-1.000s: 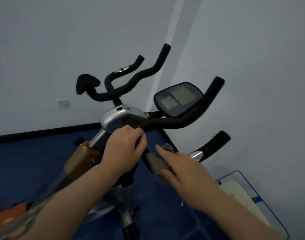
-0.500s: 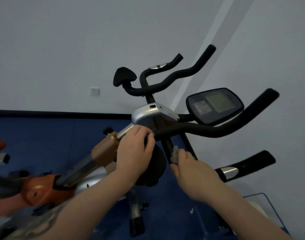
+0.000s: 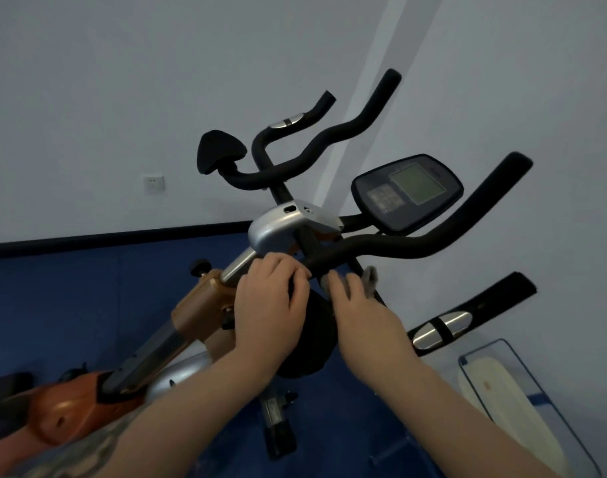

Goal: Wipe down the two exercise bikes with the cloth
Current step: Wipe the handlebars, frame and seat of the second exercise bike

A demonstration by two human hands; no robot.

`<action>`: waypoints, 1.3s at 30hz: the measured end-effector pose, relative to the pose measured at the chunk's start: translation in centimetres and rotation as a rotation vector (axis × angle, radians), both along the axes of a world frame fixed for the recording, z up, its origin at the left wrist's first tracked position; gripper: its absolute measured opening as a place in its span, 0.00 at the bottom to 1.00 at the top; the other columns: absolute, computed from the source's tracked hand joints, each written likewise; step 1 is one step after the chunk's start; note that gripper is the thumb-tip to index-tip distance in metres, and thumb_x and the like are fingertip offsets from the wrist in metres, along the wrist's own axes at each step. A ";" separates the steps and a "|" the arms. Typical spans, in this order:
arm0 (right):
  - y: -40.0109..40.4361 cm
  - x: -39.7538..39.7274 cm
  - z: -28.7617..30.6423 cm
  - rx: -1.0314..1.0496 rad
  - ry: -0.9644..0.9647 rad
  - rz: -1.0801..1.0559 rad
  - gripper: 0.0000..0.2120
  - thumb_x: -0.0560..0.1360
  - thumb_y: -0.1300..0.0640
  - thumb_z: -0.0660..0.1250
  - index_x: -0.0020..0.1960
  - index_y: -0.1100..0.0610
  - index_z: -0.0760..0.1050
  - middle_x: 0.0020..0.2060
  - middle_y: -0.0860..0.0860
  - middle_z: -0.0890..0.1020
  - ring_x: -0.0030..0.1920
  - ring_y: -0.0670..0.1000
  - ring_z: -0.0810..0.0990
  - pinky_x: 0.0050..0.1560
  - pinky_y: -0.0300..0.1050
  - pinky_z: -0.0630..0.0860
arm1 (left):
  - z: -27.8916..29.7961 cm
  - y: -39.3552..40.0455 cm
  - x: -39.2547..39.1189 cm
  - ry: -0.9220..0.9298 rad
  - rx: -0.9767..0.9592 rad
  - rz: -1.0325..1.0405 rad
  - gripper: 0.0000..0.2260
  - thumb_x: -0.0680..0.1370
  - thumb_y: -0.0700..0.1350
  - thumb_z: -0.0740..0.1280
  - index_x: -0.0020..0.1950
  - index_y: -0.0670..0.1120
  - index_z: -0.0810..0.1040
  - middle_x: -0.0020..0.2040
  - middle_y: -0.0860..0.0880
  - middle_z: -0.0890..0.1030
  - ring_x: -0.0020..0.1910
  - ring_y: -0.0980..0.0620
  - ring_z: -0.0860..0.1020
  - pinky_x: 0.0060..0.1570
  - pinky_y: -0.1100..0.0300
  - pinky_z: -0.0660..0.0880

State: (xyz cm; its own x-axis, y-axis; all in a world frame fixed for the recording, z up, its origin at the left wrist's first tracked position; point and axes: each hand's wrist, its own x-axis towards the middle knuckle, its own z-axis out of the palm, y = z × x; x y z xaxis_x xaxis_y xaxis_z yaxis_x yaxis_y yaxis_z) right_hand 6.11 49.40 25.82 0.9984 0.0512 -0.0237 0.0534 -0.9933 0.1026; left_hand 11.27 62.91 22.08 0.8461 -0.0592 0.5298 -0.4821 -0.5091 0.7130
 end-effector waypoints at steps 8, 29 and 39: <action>-3.3 0.9 4.3 0.261 -0.139 0.297 0.18 0.77 0.53 0.65 0.66 0.45 0.74 0.68 0.42 0.70 0.61 0.49 0.71 0.56 0.42 0.72 | -0.3 0.6 0.6 0.568 -0.616 -0.006 0.06 0.80 0.47 0.63 0.43 0.54 0.75 0.39 0.56 0.78 0.38 0.61 0.76 0.38 0.62 0.69; 0.0 8.7 4.7 -0.007 -0.125 0.207 0.07 0.78 0.48 0.64 0.56 0.43 0.75 0.52 0.41 0.78 0.48 0.48 0.66 0.43 0.47 0.69 | -0.4 1.2 1.0 0.657 -0.606 -0.146 0.06 0.78 0.42 0.60 0.45 0.51 0.75 0.40 0.50 0.77 0.40 0.51 0.76 0.42 0.50 0.73; -0.1 12.6 5.8 0.059 0.218 0.231 0.06 0.76 0.45 0.65 0.50 0.43 0.78 0.58 0.44 0.73 0.57 0.49 0.70 0.57 0.51 0.69 | -0.1 1.3 0.7 0.673 -0.588 -0.137 0.06 0.75 0.49 0.58 0.45 0.53 0.74 0.39 0.50 0.77 0.38 0.51 0.76 0.41 0.48 0.74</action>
State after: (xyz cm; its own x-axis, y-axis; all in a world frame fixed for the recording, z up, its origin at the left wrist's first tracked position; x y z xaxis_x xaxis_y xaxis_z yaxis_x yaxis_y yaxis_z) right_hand 18.74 49.26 31.59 0.9319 0.2835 -0.2264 0.2925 -0.9563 0.0063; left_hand 11.93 64.19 21.97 0.9935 -0.0579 -0.0979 0.1012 0.0580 0.9932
